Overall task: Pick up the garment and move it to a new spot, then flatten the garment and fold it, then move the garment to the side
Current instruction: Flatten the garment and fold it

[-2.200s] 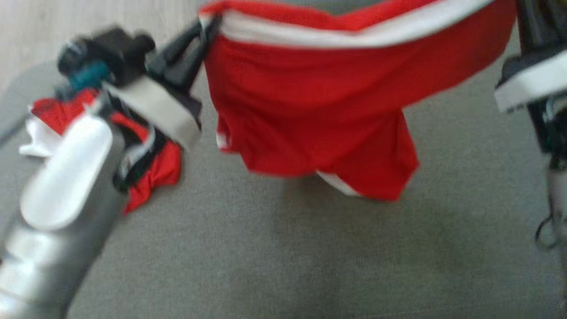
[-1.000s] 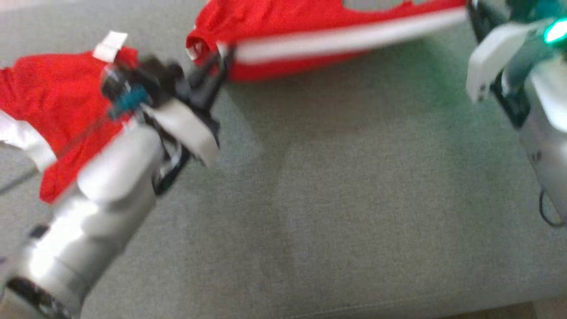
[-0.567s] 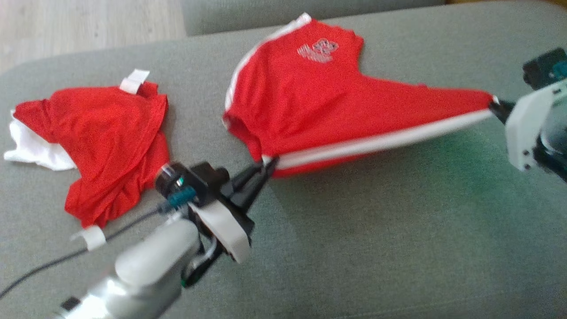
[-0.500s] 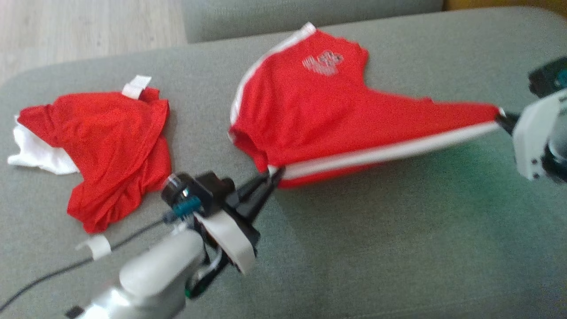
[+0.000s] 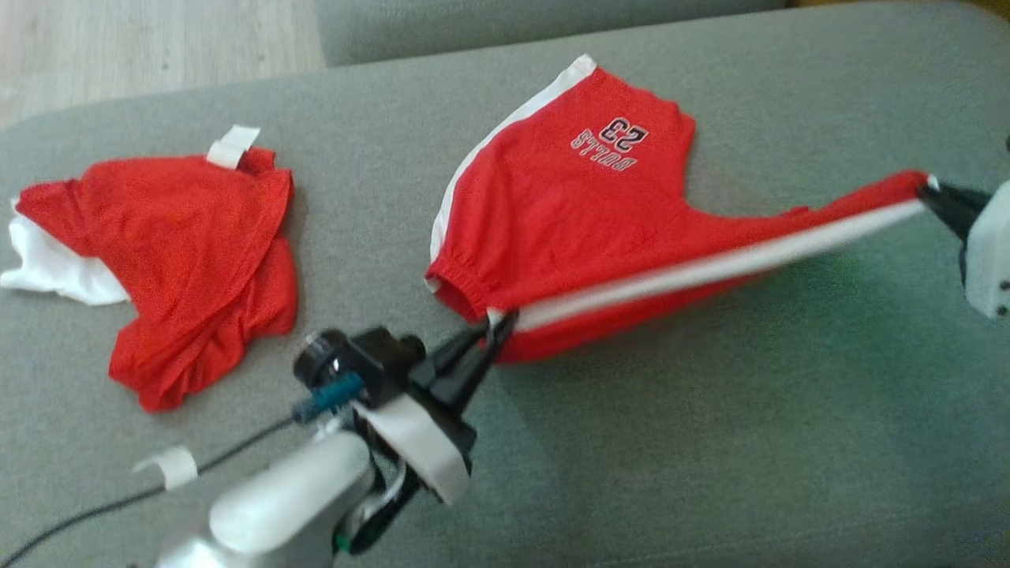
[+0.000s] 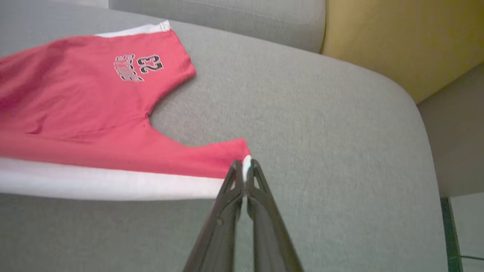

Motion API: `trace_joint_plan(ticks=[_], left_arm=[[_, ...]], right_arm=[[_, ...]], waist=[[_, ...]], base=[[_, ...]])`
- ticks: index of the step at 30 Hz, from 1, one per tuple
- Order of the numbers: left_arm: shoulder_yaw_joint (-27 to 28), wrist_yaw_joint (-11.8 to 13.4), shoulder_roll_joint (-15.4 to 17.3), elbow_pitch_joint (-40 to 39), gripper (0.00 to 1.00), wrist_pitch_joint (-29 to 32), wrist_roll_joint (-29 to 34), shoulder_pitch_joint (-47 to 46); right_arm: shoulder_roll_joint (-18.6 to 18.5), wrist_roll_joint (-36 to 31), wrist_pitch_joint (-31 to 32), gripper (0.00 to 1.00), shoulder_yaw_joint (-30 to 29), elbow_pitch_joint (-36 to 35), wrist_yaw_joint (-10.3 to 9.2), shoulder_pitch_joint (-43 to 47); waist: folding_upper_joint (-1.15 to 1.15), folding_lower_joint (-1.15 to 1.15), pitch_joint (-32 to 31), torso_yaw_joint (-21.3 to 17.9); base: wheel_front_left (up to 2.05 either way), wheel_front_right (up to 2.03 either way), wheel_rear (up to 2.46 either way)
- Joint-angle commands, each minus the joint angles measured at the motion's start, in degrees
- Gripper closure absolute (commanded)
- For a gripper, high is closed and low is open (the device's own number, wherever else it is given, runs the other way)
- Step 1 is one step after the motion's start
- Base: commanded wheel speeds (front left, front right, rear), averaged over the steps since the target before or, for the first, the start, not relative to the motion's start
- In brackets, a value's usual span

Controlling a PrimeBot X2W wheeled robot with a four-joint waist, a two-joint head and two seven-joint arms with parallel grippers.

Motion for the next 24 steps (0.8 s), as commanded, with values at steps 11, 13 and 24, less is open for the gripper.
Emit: trace_joint_plan(ticks=[11,13,24], left_arm=[[6.2,-0.5,-0.43,2.71,1.0,-1.66,-1.09,-9.71],[6.54,-0.65,-1.08,3.59,1.0,-1.88,-1.02,-10.84],[7.03,-2.3,-4.98,8.99,1.0,-3.14,0.01,-16.4]], right_arm=[[10.09,-12.95,-6.24,1.0,-10.05,2.74,0.37,-8.9],[12.11,-14.72,-7.43,1.0,-10.97,4.35,0.37,-10.83],[19.47,-24.18,-14.86,1.0,-10.59,17.02,0.37,-22.27]], waist=[[0.0,0.0,7.86,5.52],[0.0,0.0,9.23,6.64],[0.0,0.0,15.46,11.35]], base=[[0.0,0.0,0.0],[0.0,0.0,0.0],[0.0,0.0,0.0]])
